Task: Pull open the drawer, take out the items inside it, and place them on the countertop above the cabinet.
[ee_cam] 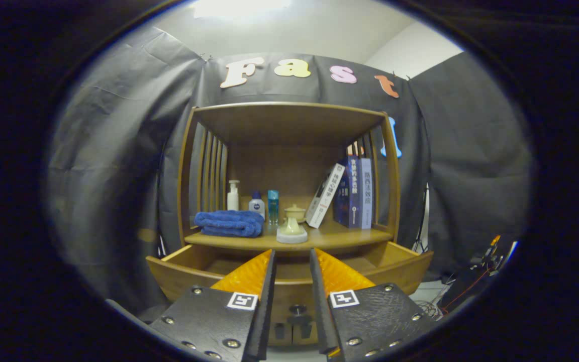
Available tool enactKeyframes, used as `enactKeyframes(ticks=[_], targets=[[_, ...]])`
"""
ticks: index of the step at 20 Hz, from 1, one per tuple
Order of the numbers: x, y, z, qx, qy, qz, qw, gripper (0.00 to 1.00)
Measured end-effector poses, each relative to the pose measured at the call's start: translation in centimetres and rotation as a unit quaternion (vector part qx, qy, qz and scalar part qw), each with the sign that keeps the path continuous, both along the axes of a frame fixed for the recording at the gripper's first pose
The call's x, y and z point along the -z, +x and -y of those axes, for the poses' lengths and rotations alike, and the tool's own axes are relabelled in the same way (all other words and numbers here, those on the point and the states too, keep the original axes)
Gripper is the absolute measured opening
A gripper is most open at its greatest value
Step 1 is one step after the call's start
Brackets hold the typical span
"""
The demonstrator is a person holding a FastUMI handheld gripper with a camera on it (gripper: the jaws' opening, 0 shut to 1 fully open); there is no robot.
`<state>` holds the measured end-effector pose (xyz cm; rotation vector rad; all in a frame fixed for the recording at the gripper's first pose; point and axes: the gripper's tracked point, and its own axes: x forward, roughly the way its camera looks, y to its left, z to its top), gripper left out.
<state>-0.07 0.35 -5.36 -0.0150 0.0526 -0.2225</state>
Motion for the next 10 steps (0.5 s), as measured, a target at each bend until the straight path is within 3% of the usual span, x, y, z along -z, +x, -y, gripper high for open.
enactKeyframes(ticks=[10], targets=[[6.6,2.2,0.0,-0.022,0.023,-0.057,0.998,0.38]])
